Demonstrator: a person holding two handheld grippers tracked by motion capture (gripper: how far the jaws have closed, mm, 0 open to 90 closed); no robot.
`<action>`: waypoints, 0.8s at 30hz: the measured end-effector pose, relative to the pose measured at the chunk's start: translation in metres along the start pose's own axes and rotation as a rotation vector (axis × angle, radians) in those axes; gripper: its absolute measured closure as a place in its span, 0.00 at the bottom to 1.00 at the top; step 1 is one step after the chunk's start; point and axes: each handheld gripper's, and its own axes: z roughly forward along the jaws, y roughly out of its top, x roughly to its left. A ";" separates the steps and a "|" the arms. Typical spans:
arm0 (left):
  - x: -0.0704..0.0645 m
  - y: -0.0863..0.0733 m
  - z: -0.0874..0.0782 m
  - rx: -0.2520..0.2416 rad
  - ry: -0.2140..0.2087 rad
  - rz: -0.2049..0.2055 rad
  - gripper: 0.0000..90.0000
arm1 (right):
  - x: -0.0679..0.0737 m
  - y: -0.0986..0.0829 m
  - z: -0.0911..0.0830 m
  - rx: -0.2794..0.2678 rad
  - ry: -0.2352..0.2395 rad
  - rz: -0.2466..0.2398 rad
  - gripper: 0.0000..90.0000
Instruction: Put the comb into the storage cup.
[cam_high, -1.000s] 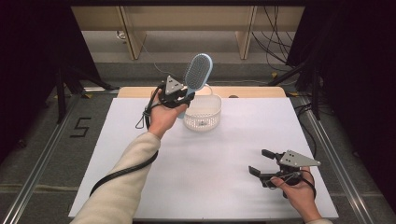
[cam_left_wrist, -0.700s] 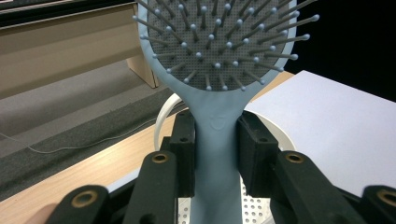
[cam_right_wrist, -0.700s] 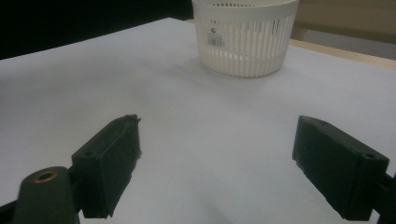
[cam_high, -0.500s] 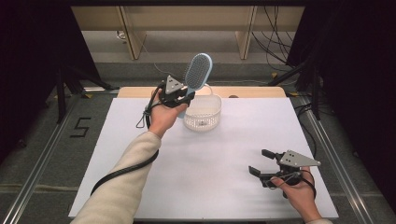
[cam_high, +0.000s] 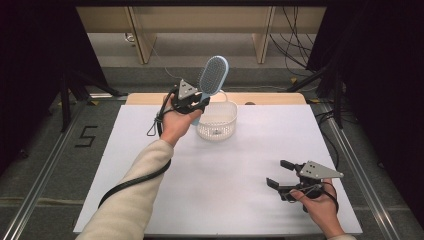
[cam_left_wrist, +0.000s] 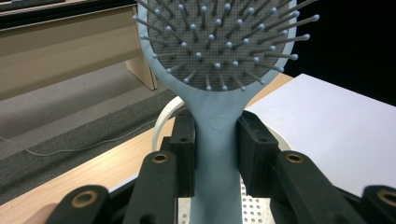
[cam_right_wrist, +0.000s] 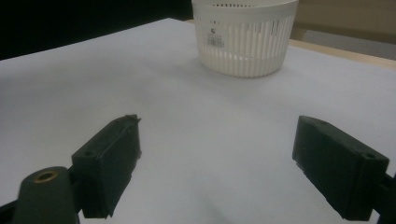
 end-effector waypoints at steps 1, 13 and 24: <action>0.000 0.000 0.000 0.000 -0.002 -0.001 0.78 | 0.000 0.000 0.000 0.000 0.000 0.000 0.18; -0.001 0.002 0.002 -0.001 -0.005 -0.003 0.78 | 0.000 0.000 0.000 0.000 0.001 0.000 0.18; -0.001 0.004 0.004 -0.001 -0.001 0.004 0.78 | 0.000 0.000 0.000 0.000 0.001 0.000 0.18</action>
